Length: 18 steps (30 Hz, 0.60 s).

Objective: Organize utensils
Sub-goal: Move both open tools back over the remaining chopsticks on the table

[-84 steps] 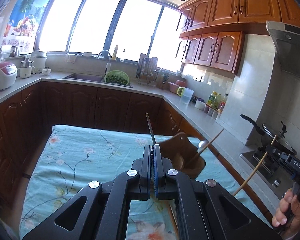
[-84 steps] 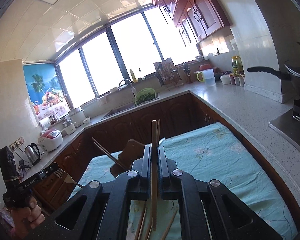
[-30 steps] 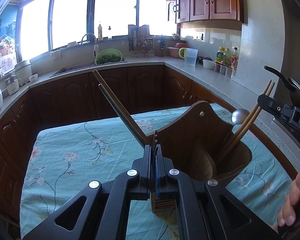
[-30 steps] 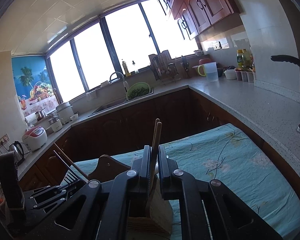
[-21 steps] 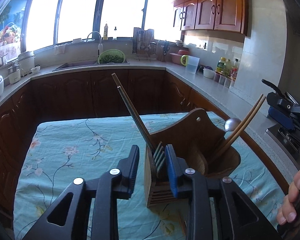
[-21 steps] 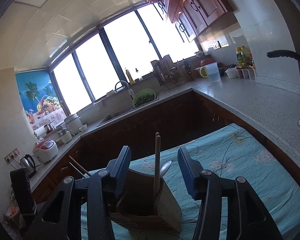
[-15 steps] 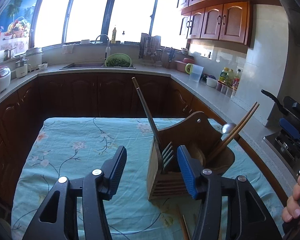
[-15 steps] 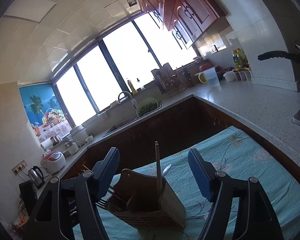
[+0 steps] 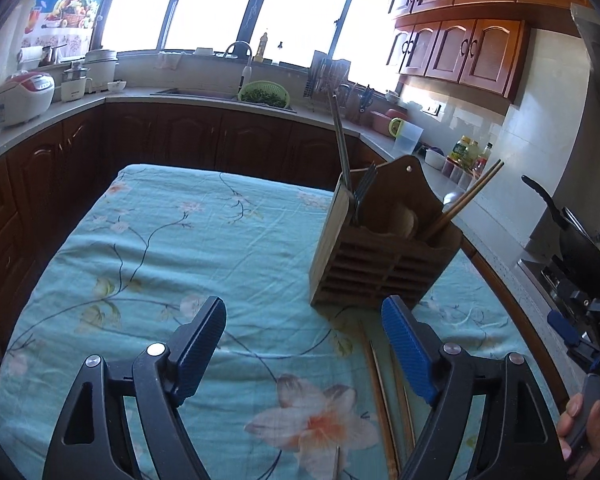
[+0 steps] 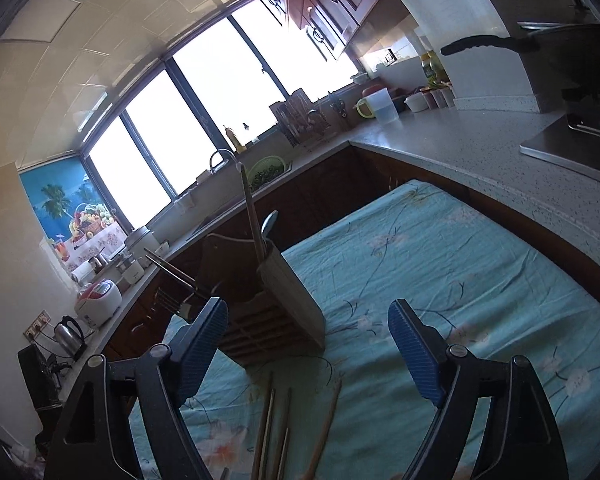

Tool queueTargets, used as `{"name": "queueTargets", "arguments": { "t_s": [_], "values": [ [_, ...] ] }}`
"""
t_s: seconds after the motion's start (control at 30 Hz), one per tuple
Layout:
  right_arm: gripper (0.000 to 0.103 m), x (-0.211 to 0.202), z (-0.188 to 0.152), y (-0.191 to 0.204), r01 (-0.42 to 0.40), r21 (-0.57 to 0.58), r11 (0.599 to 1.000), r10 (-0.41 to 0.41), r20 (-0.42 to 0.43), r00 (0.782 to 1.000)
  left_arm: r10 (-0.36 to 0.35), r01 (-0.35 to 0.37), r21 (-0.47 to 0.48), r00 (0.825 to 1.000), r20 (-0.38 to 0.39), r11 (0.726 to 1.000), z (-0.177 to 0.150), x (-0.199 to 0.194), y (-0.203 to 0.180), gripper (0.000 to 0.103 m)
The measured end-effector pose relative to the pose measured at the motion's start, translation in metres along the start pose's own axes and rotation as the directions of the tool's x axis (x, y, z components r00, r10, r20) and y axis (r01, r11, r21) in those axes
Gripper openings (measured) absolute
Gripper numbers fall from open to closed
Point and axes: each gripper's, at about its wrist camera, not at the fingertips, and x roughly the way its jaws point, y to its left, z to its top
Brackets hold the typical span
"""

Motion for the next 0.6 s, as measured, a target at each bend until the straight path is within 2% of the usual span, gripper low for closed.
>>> {"name": "queueTargets", "arguments": {
  "t_s": [0.33, 0.6],
  "values": [
    [0.085, -0.021, -0.043, -0.017, 0.078, -0.021, 0.997, -0.08, -0.078, 0.994, 0.016, -0.021, -0.057, 0.997, -0.081, 0.998, -0.032, -0.013, 0.021, 0.08],
    [0.085, -0.01, -0.057, -0.013, 0.089, -0.046, 0.995, -0.095, -0.15, 0.984, 0.016, -0.022, -0.048, 0.992, -0.123, 0.999, -0.038, -0.006, 0.02, 0.08]
  ]
}}
